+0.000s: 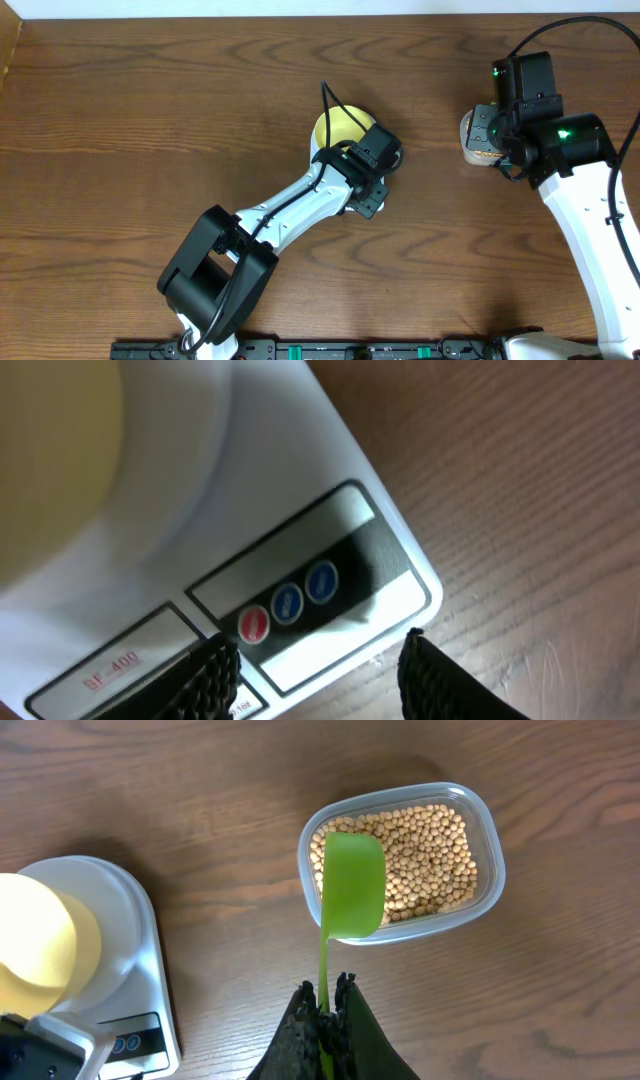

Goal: Scoop item into bowl and weigh 50g on scale

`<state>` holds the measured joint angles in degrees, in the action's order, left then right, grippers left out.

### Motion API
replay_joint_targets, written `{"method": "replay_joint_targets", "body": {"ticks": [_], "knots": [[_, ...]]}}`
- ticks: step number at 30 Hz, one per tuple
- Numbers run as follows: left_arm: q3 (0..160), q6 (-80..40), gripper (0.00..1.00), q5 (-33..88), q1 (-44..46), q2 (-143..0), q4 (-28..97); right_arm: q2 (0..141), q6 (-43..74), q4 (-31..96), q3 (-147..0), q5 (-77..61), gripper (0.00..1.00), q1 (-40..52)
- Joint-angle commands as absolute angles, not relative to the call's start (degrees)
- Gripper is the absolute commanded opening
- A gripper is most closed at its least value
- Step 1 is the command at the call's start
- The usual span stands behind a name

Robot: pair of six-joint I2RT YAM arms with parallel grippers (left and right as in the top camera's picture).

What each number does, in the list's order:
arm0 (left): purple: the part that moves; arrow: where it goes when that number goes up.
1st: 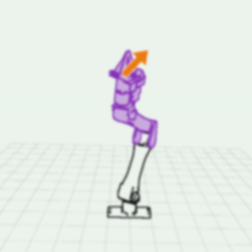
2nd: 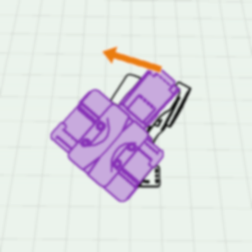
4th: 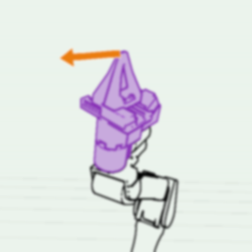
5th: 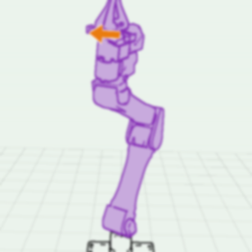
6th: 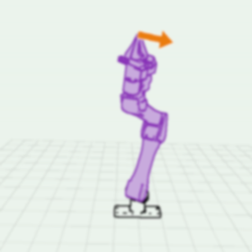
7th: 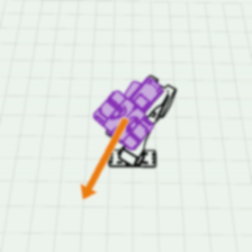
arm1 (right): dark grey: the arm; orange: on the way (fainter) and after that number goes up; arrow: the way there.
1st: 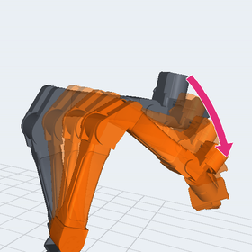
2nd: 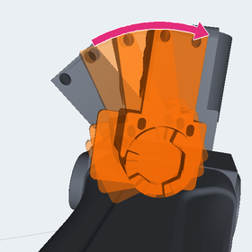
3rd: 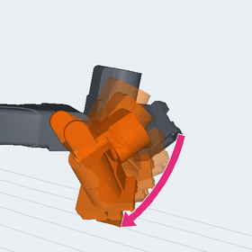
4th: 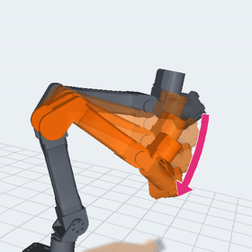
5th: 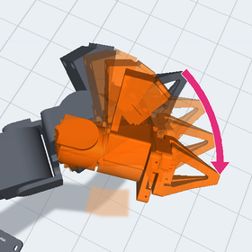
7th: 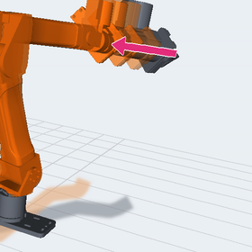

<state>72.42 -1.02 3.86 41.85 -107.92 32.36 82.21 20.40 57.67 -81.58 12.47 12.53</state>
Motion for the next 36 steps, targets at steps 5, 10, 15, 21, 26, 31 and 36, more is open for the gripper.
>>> {"method": "replay_joint_targets", "body": {"ticks": [5, 10, 15, 21, 26, 31, 36], "knots": [[72.20, -0.25, 0.55, 2.35, 41.82, -109.75, 31.73, 80.84, 20.10, 57.87, -82.15, 12.95, 0.01, 12.19], [72.20, -0.51, 0.55, 3.57, 41.82, -109.86, 32.38, 80.84, 20.10, 57.91, -82.13, 12.95, 0.01, 12.19], [72.20, -1.37, 0.55, 4.47, 41.82, -110.00, 32.62, 80.84, 20.10, 57.91, -82.13, 12.95, 0.01, 12.21], [72.20, -1.78, 0.55, 4.49, 41.82, -110.32, 32.67, 80.84, 20.10, 57.89, -82.13, 12.97, 0.01, 12.19], [72.20, -2.44, 0.55, 5.10, 41.82, -110.61, 32.58, 80.84, 20.10, 57.91, -82.13, 12.97, 0.01, 12.19], [72.20, -2.87, 0.55, 5.80, 41.82, -111.24, 32.60, 80.84, 20.10, 57.91, -82.13, 12.97, 0.01, 12.19], [72.20, -2.87, 0.55, 5.78, 41.82, -111.24, 32.40, 80.84, 20.10, 57.91, -82.13, 12.97, 0.01, 12.19]]}}
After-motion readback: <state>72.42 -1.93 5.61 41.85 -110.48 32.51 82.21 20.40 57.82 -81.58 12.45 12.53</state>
